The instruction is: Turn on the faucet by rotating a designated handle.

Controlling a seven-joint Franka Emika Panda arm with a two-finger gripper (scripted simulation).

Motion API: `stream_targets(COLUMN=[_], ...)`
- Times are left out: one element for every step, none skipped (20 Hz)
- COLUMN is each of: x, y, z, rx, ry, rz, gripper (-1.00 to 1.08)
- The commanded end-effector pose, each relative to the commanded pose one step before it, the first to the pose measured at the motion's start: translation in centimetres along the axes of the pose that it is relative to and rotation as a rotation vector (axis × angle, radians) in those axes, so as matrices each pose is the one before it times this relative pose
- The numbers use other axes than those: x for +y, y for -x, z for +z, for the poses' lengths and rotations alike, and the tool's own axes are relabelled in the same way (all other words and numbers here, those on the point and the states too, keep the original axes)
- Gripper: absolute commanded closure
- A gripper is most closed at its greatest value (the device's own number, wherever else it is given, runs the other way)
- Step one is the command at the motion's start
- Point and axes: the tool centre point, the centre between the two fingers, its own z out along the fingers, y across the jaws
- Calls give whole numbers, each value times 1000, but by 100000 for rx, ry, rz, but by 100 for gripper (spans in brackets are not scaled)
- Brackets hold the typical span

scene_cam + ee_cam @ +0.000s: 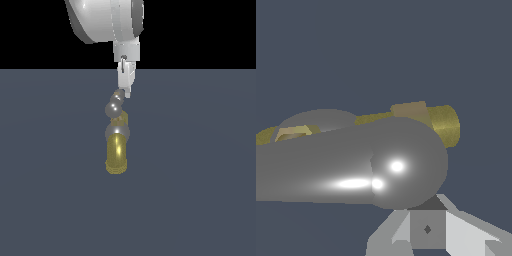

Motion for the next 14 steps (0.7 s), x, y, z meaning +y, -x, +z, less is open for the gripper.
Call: stream_targets(x=[-1011,-269,-272,-275,-278,-281,-283,-286,-290,-293,-295,-298,-302,-305], y=[-3086,-551,-557,-563,-569,-575,-581,-587,-597,-601,-608,-614,-623,-631], z=[-130,-17,-17,-17,-17,-18,-18,-18,-19,-19,-19,-19,-20,-20], rx=[1218,124,126,127,128,130,131,132,136,136,137,139,141,144], ry=[-388,-17,-17,-17,-17,-17,-17,-17,-18,-18,-18,-18,-18,-18], rz=[-3177,-322,-325,-328,-331,-334,-337,-340,-349,-349,-352,-355,-361,-366], gripper=[108,108,108,108,108,108,108,108,108,108,108,108,108,108])
